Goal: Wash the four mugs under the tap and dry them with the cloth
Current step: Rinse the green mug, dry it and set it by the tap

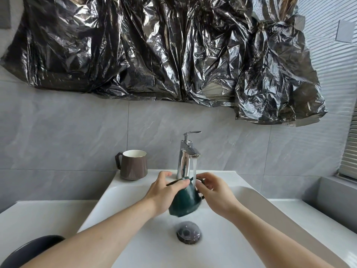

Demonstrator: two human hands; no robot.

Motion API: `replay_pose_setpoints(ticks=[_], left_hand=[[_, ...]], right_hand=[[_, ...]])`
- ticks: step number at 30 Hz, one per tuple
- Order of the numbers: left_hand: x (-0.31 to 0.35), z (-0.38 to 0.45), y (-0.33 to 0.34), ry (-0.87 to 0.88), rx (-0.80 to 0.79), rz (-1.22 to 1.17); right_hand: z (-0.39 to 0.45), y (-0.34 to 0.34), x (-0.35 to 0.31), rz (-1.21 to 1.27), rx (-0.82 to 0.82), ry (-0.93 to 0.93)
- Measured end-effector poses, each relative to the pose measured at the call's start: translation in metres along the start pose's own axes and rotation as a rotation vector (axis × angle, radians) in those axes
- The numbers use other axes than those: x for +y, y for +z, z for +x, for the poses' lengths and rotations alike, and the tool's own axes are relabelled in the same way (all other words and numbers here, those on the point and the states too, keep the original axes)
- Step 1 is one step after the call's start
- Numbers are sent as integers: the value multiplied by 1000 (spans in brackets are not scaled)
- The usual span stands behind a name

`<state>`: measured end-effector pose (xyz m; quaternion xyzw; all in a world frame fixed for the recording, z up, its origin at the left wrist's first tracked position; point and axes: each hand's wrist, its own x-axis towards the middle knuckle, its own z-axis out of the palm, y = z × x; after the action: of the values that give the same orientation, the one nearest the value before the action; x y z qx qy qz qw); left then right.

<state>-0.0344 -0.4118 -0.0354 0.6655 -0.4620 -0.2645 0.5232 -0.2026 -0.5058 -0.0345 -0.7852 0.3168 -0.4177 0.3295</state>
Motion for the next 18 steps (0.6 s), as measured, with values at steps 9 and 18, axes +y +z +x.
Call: replay_pose_setpoints(ticks=[9, 18], left_hand=[[2, 1, 5, -5, 12, 27], [6, -9, -5, 198, 190, 466]], right_hand=[[0, 4, -10, 150, -26, 92], [5, 0, -3, 69, 95, 104]])
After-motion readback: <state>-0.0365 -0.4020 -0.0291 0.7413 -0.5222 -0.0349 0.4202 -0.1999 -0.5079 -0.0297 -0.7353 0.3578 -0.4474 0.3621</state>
